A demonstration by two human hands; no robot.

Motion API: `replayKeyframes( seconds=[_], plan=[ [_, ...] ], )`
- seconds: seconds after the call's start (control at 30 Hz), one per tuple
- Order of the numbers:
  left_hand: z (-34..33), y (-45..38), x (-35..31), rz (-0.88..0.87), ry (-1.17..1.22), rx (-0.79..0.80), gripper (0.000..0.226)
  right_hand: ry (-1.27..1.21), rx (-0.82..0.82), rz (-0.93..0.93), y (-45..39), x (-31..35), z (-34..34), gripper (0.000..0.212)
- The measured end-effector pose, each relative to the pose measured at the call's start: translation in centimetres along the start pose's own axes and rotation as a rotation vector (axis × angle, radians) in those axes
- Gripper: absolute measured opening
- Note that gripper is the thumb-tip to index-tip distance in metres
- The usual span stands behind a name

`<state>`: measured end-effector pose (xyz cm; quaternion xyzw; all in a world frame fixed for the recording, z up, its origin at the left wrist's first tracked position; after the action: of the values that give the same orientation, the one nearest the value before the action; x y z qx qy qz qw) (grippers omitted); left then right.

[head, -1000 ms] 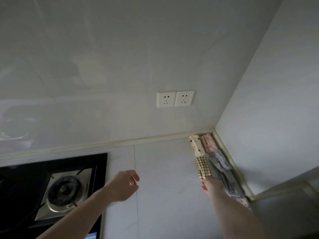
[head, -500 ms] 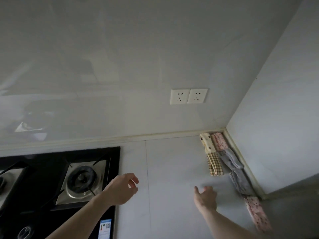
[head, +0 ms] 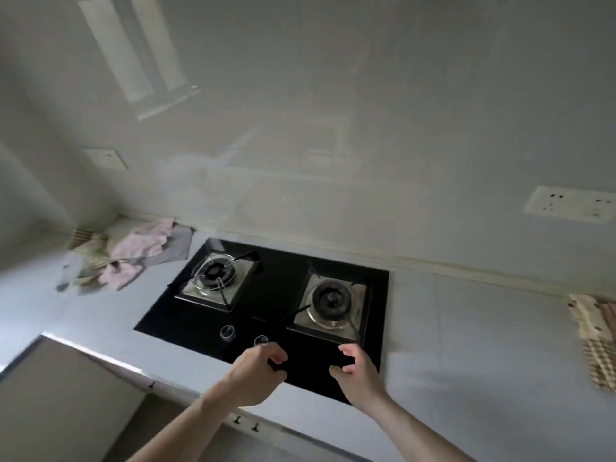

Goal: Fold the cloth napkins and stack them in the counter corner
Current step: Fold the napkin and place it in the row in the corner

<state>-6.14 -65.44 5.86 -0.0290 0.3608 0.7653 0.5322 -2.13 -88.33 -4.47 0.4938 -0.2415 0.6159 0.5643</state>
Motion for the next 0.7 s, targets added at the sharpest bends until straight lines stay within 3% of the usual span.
replayKeyframes(
  seconds=[0.3,0.7],
  plan=[
    [7.6,6.7,17.6,0.125,0.264,-0.206,0.028,-0.042,0.208,0.258,3.2,16.5,-15.7,0.045],
    [17.9,7.2,33.3,0.238,0.424,-0.408,0.022,-0.007,0.360,0.390,-3.7,27.1,-28.4,0.036]
  ],
)
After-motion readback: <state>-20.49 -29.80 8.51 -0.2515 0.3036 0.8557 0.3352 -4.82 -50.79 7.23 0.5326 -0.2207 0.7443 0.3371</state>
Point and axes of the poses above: each hand's wrist, its own y-axis away from the middle knuckle, its own z-axis out of the back of the hand, x = y × z, the point moved 5 cm from there along -y, towards the middle knuckle, and after that the axes turned 11 degrees about z, right-handed, at the moved point
